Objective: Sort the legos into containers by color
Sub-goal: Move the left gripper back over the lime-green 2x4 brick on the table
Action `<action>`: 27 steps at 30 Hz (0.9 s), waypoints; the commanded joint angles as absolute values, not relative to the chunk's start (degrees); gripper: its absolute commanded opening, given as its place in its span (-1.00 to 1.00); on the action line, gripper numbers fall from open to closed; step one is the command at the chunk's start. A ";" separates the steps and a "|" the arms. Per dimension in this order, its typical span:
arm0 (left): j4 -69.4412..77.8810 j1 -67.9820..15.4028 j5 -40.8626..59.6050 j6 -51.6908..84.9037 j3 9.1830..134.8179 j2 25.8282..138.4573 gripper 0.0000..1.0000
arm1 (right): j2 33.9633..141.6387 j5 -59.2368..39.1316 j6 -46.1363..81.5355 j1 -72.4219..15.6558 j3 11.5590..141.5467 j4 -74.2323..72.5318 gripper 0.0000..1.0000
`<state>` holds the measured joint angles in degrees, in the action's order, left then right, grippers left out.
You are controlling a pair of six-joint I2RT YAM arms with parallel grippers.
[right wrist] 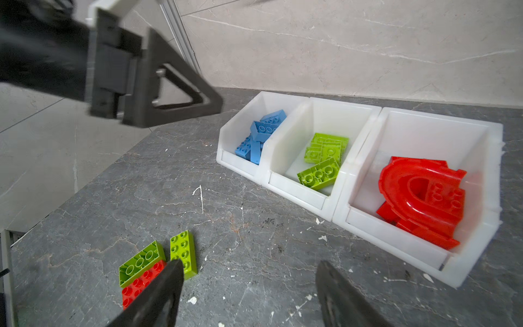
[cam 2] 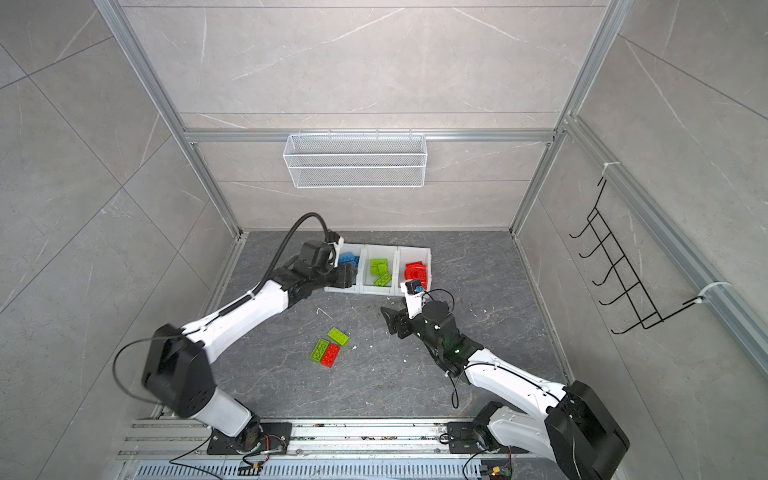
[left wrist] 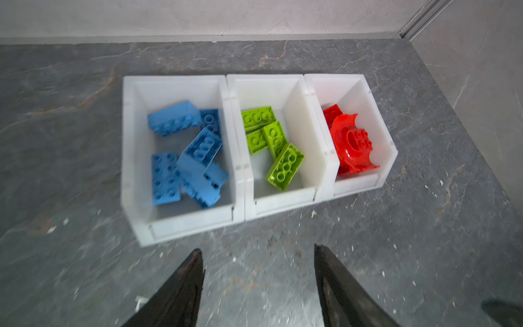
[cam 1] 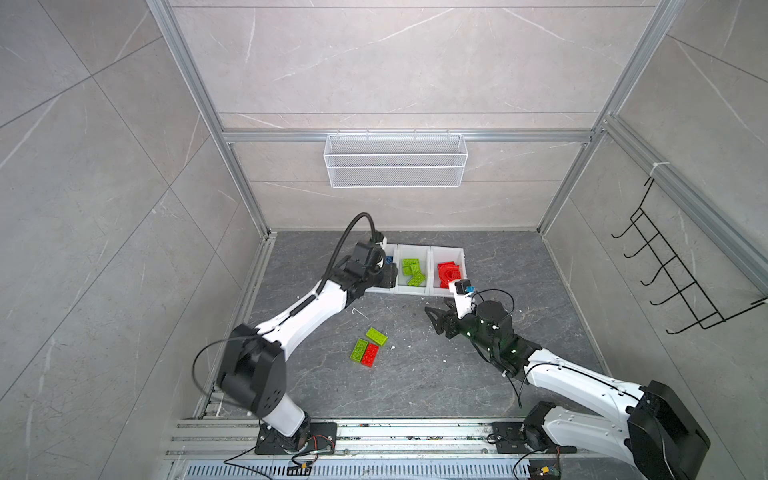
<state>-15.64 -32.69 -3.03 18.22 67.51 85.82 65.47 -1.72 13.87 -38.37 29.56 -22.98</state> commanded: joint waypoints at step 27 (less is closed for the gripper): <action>-2.91 -45.18 -14.58 41.70 33.73 69.53 0.53 | 65.12 -0.87 11.75 -38.93 31.20 -20.83 0.52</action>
